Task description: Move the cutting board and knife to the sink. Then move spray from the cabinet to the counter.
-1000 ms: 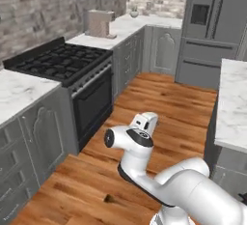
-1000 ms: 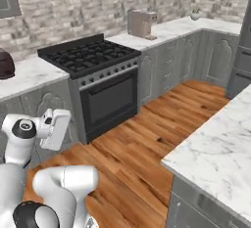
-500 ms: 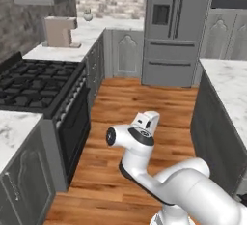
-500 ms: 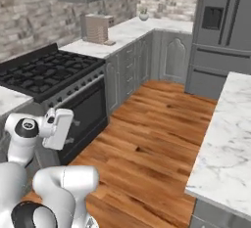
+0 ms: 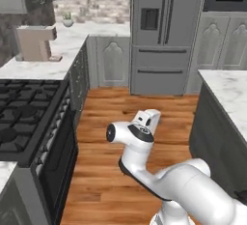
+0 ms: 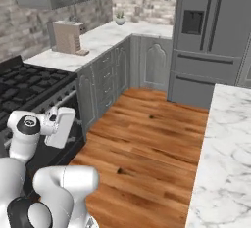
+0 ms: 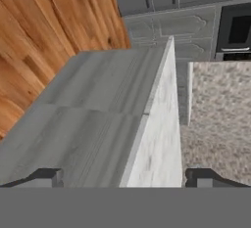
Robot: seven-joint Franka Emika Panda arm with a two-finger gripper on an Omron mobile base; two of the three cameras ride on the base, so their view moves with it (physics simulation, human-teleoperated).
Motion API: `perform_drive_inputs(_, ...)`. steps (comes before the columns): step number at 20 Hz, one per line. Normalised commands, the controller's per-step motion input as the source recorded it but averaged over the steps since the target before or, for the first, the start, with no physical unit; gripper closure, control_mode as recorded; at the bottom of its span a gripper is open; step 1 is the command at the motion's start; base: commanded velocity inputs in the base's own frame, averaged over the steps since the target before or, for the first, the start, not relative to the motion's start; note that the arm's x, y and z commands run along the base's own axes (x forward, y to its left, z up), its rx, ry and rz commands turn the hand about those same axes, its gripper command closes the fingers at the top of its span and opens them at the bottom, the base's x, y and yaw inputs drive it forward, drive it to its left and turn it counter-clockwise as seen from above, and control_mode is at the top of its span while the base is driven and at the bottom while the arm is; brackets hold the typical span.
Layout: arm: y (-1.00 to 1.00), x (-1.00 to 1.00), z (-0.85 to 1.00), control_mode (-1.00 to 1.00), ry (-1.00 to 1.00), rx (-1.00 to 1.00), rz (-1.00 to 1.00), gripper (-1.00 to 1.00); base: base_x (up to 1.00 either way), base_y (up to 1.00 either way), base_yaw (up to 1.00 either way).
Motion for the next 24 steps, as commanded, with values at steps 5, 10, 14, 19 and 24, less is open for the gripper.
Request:
perform_drive_inputs(5, 0.00, 0.00, 0.00, 1.00, 0.00, 0.00, 0.00, -1.00, 1.00, 0.03, -0.15)
perform_drive_inputs(10, 0.00, 0.00, 0.00, 1.00, 0.00, 0.00, 0.00, -1.00, 1.00, 0.40, -0.24)
perform_drive_inputs(14, 0.00, 0.00, 0.00, 1.00, 0.00, 0.00, 0.00, -1.00, 1.00, 0.45, -0.23)
perform_drive_inputs(19, 0.00, 0.00, 0.00, 1.00, 0.00, 0.00, 0.00, -1.00, 1.00, 0.12, -0.07)
perform_drive_inputs(24, 0.00, 0.00, 0.00, 1.00, 0.00, 0.00, 0.00, -1.00, 1.00, 0.17, 0.00)
